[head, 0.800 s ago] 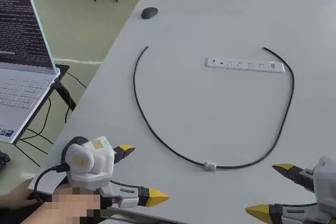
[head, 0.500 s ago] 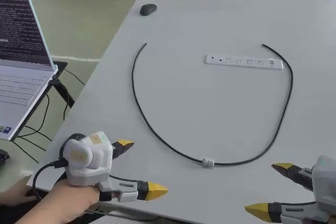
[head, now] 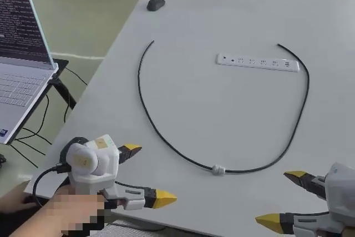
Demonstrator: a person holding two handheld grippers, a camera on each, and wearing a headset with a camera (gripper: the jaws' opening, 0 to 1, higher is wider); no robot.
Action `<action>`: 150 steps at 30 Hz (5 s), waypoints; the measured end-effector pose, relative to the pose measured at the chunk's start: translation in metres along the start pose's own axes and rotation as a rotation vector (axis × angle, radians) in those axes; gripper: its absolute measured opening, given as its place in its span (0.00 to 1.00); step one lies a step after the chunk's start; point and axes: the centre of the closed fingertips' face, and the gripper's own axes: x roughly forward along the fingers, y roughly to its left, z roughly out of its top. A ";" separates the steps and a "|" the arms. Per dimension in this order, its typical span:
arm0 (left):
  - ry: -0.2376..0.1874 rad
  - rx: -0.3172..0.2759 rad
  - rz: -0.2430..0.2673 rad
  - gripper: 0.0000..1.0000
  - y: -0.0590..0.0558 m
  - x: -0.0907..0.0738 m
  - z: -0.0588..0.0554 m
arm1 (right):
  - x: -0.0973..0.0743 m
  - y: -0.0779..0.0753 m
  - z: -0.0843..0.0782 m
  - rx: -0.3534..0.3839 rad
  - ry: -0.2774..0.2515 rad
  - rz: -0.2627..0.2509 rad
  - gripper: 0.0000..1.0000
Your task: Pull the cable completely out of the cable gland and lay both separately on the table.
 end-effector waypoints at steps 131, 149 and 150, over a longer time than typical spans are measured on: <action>0.049 0.025 -0.090 0.93 -0.010 0.020 -0.012 | 0.100 0.010 0.032 -0.225 0.278 0.168 0.07; 0.036 0.079 -0.102 0.93 -0.030 0.033 0.015 | 0.060 0.034 0.051 -0.276 0.238 0.185 0.07; 0.035 0.079 -0.104 0.93 -0.031 0.034 0.016 | 0.058 0.034 0.051 -0.280 0.234 0.183 0.07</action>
